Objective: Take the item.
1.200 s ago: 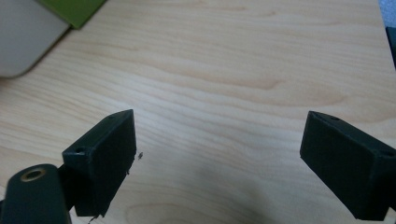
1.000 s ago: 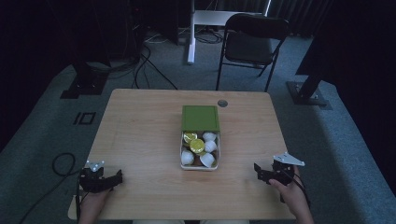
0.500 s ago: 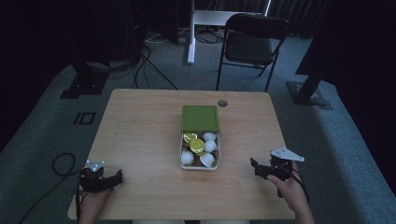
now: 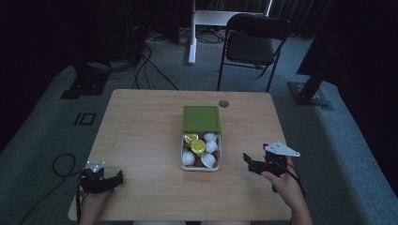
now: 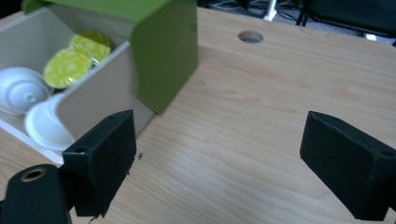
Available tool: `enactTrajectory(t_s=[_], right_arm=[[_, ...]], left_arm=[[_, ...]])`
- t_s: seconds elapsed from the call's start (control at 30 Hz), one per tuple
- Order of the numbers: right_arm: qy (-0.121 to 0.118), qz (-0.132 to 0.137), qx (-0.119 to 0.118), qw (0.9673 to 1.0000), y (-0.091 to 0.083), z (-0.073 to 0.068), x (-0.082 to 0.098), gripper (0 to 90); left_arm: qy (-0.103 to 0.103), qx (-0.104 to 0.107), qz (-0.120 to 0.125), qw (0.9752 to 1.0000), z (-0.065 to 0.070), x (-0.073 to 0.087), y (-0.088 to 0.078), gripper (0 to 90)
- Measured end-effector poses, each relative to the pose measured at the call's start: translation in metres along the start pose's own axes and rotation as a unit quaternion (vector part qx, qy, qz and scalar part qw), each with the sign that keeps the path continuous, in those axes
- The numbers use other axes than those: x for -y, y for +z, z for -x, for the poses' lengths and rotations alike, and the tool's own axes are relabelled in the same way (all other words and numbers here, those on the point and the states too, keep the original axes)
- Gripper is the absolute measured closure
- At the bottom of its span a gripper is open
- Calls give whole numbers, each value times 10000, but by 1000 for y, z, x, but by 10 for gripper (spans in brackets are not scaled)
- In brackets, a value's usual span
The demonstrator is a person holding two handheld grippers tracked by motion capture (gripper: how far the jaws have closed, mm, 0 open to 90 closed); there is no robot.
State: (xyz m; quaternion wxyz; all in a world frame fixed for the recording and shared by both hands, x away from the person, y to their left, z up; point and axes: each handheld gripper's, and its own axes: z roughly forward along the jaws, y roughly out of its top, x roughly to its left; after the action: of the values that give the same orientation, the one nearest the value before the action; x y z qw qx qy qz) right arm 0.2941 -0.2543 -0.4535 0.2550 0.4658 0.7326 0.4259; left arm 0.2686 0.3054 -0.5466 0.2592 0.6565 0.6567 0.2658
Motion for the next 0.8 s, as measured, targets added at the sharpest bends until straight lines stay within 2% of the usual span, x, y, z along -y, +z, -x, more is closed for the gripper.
enactTrajectory(t_s=[0.4,0.8], right_arm=[[-345,203,-299,9988,4,-30,-26,104],[-721,327,-641,9948,14,-65,-49,105]], left_arm=[[1,0,1,10000,0,0,0,21],[3,0,0,10000,0,0,0,21]])
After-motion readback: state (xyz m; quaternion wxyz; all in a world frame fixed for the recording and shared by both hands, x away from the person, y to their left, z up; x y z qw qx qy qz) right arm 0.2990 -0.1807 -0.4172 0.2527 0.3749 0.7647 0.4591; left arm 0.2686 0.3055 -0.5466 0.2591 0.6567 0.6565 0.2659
